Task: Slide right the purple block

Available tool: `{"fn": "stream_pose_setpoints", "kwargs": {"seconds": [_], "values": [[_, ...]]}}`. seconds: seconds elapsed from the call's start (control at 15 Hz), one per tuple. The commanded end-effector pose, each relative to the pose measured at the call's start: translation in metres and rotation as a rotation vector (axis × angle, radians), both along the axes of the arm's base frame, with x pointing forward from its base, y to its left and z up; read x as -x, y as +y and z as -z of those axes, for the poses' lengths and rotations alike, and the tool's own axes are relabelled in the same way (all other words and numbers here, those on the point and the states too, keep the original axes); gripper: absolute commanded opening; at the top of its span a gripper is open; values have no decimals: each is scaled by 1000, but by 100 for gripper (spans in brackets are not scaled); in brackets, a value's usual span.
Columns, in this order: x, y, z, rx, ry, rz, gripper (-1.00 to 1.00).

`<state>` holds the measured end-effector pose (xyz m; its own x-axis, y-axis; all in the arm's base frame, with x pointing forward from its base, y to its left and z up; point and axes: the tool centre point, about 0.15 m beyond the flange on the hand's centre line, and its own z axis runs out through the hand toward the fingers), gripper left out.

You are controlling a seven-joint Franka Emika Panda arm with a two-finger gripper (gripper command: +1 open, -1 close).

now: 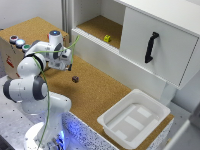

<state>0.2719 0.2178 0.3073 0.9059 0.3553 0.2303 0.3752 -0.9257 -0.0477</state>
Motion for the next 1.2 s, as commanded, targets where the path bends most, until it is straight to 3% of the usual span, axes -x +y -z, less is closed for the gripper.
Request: {"fn": "stream_pose_setpoints", "kwargs": {"seconds": [0.0,0.33,0.47,0.6,0.8,0.93,1.0,1.13], "values": [[0,9,15,-45,-43,55,100],[0,9,15,-45,-43,55,100],[-7,3,-3,-3,-8,46,100],[-19,3,-6,20,64,95,100],[-25,8,12,5,213,126,100],[-26,17,26,-9,276,97,100],[-28,20,31,-19,297,87,100],[-32,24,37,-35,282,83,100]]}}
